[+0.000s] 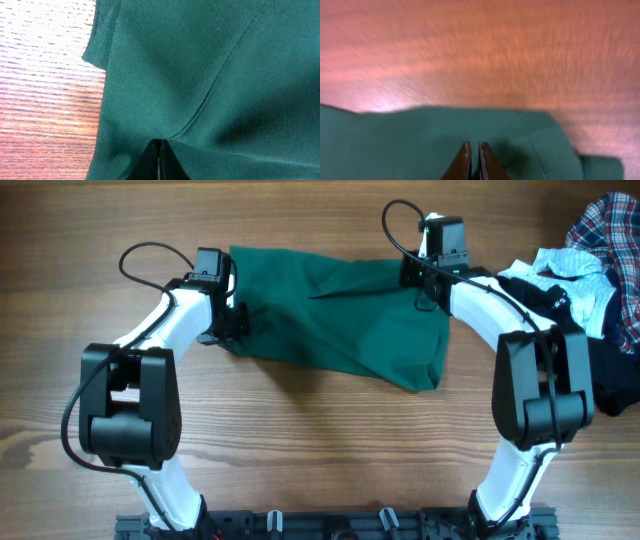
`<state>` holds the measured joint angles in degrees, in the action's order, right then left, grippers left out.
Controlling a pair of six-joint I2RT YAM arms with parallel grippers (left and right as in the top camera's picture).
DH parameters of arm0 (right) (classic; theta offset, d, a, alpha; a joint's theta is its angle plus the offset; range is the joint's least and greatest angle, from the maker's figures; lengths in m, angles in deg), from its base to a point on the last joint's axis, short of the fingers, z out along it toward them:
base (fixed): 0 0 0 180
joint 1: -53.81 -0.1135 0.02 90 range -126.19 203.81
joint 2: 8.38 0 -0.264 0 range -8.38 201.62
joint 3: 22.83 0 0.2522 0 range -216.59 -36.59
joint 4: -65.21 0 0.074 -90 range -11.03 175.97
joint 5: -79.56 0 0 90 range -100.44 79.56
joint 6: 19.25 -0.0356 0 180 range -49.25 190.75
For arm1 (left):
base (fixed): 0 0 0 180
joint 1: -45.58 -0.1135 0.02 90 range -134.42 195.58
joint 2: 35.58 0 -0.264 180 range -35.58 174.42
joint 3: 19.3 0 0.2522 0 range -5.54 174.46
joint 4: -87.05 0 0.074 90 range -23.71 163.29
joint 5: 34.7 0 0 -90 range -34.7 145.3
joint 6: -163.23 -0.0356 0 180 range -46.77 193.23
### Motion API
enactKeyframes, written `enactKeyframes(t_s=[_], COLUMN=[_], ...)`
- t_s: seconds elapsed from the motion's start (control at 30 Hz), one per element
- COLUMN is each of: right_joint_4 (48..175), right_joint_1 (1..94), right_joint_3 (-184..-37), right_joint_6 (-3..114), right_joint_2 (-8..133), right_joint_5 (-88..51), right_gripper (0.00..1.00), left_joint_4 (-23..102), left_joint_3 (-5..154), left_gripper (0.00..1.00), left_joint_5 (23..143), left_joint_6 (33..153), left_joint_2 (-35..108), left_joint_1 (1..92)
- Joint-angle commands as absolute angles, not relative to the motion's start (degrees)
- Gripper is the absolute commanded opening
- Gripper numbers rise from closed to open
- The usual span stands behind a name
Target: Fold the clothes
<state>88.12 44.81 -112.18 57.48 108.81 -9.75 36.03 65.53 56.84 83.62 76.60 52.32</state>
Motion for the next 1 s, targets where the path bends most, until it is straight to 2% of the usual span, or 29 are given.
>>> enactKeyframes(t_s=[0.0,0.3,0.57,0.77,0.97], right_joint_4=[92.2,104.97,104.53,111.5,121.86], right_joint_1=[45.12,45.23,46.23,46.23,46.23], right_joint_3=[-113.36,-113.36,-114.37,-119.24,-121.76], right_joint_6=[56.8,53.24,54.44,56.16,56.19], right_joint_2=[110.21,109.07,107.5,100.0,94.95], right_joint_5=[-10.47,-11.33,-11.76,-14.21,-22.54], right_gripper=[0.04,0.04,0.04,0.05,0.25], left_joint_4=[36.36,36.43,36.49,37.91,40.05], left_joint_3=[64.53,64.53,64.53,64.53,64.55], left_gripper=[0.04,0.04,0.04,0.05,0.05], left_joint_5=[55.85,55.85,55.85,55.85,55.85], left_joint_6=[84.45,84.43,84.41,84.43,84.63], left_joint_2=[78.24,78.24,78.24,78.24,78.24], left_joint_1=[52.06,52.06,52.06,52.06,52.06])
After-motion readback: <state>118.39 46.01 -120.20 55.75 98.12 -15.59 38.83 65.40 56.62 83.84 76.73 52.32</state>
